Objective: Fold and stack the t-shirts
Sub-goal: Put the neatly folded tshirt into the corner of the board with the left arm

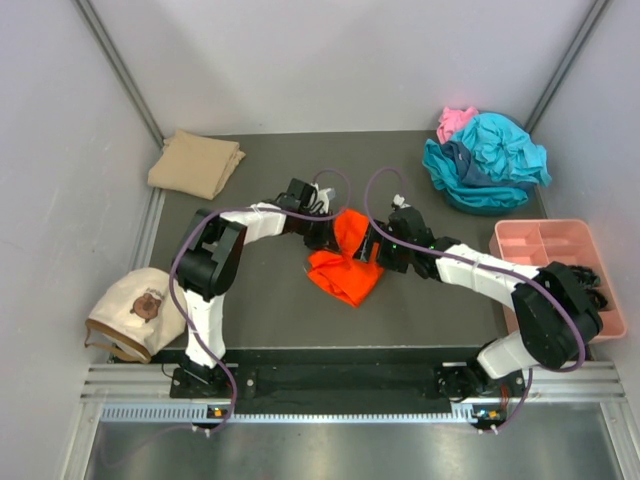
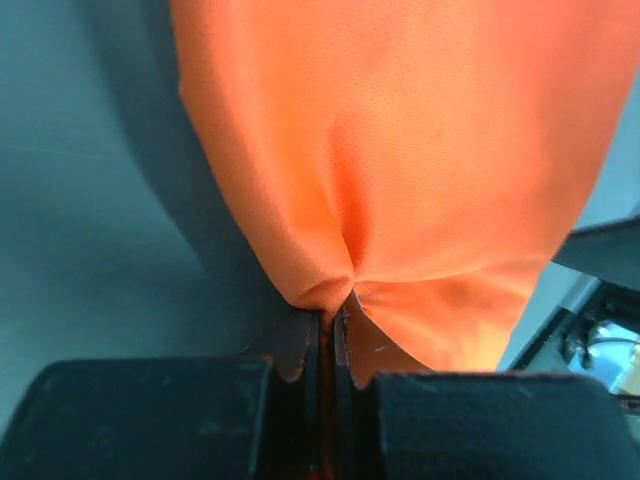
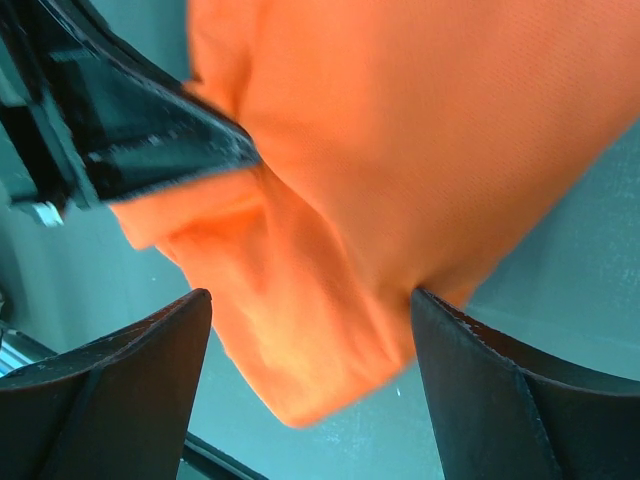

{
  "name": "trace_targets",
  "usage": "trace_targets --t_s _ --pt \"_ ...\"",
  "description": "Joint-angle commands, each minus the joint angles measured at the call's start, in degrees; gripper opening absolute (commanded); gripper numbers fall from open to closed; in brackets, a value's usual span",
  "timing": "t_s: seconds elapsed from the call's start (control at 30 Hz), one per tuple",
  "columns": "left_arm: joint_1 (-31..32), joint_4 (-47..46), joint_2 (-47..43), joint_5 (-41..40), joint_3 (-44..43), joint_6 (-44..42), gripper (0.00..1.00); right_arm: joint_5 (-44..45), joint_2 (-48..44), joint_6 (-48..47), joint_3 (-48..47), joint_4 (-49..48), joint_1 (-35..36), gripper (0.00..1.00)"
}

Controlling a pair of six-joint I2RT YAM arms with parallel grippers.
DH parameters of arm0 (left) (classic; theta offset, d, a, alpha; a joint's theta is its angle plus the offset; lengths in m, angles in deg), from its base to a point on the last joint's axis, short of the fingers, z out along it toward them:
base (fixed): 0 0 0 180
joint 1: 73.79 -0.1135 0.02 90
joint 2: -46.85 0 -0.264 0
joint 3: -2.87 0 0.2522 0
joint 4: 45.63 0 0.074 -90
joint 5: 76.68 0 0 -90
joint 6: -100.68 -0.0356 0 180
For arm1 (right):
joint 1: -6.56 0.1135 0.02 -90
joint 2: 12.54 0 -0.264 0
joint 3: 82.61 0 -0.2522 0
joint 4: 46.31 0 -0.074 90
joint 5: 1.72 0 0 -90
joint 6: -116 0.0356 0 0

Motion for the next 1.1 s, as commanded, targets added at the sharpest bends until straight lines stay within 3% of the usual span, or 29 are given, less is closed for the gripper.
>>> trace_targets --t_s 0.0,0.63,1.07 --pt "-1.95 9.79 -3.37 -11.51 -5.94 -4.72 0.00 0.95 -2.29 -1.27 -0.43 0.22 0.42 0.80" --pt "-11.44 15.96 -2.23 -9.85 -19.74 -8.42 0.00 0.25 -1.76 -1.88 0.01 0.04 0.33 0.81" --pt "-17.33 22.55 8.13 -16.52 -41.54 -16.32 0.00 -0.53 -1.86 -2.68 1.42 -0.39 -0.37 0.82"
